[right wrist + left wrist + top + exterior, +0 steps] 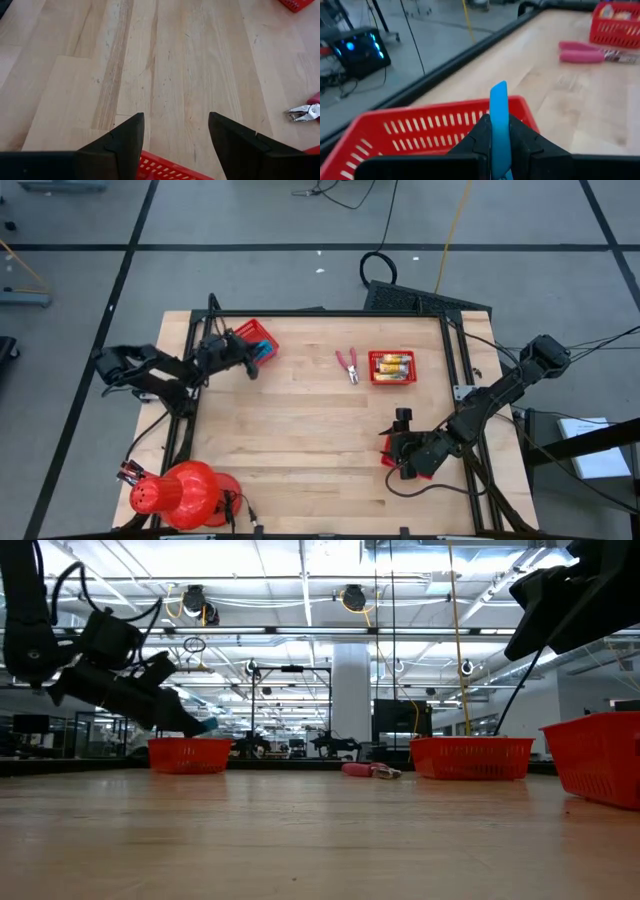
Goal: Pick & Place School Supplies
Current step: Put the blue eraser into the top left red bin, then put the pink hole puncher into the bottom red bin
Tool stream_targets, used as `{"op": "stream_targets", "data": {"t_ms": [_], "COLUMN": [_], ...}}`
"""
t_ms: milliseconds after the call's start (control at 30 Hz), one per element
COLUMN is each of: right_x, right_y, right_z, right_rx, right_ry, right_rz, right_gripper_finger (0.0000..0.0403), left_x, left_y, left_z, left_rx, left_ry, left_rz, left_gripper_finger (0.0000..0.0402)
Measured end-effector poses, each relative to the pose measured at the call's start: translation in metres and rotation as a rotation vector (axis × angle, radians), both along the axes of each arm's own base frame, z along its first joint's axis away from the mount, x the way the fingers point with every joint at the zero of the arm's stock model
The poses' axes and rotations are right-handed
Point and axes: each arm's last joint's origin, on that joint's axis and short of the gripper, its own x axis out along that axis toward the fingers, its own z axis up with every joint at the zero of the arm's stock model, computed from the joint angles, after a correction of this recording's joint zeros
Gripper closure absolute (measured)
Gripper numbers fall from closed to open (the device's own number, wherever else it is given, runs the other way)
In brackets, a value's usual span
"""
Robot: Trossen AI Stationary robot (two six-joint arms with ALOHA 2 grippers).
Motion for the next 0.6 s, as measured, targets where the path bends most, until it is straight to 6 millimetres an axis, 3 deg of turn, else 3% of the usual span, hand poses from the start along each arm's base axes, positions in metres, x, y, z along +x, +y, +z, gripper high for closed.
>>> {"op": "stream_targets", "data": {"t_ms": [167,433,600], "right_x": [0.000,0.000,0.000], "right_y": [0.000,0.000,0.000], "right_z": [0.000,0.000,0.000], "right_rx": [0.000,0.006,0.008], "right_ry": [0.000,0.002,0.009], "right_rz": [0.000,-0.004,0.000], "right_gripper_finger": [0.0190,0.0190,0.0190], "left_x": [0.009,0.023,0.029], "left_y": [0.009,0.021,0.025], "left_z": [0.001,0.011,0.016], "left_rx": [-0.046,-0.097,-0.116], "left_ry": [0.063,0.062,0.106], "left_rz": [0.026,0.043,0.043], "left_gripper_finger": [0.0365,0.0236,0.0186]}}
